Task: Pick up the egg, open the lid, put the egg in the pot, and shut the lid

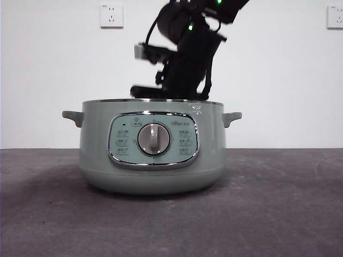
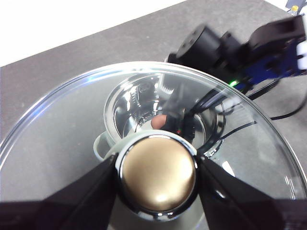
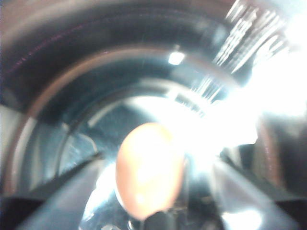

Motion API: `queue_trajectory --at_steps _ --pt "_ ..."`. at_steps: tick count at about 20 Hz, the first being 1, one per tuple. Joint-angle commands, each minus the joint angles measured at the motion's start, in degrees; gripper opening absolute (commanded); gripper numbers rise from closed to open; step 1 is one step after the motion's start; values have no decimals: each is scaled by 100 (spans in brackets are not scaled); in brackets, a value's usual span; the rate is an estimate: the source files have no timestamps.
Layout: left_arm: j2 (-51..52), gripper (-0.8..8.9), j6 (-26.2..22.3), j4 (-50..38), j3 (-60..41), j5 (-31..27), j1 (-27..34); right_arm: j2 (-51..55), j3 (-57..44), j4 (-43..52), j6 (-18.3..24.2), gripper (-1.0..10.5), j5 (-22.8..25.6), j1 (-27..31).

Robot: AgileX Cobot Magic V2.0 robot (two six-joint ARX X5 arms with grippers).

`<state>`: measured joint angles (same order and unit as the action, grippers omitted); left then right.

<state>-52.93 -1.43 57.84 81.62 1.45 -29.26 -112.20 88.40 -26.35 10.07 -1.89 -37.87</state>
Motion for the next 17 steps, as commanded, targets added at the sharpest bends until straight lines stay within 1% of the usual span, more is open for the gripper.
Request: queue_trajectory --at_steps 1,3,4,6,9,10,13,17 --pt "-46 -8 4 -435 17 13 9 660 -11 -44 -68 460 372 2" --pt "-173 -8 -15 -586 17 17 9 1250 -11 -313 -76 460 807 59" --pt "-262 -8 -15 -695 17 35 7 1598 -11 -468 -131 460 1016 109" --pt "-494 -8 -33 -918 17 55 7 2269 -11 -754 -321 460 1285 225" --pt "-973 -8 -33 -1285 17 225 7 3241 -11 -1062 -514 460 1292 450" --pt "-1176 -8 -33 -1414 17 321 7 3598 -11 -1158 -511 460 1290 507" --pt "-1805 -8 -35 -1895 17 358 2 4448 -11 -1423 -509 460 1287 551" --pt "-2625 -8 -79 -2459 17 380 2 5320 -11 -1937 -546 460 1274 551"
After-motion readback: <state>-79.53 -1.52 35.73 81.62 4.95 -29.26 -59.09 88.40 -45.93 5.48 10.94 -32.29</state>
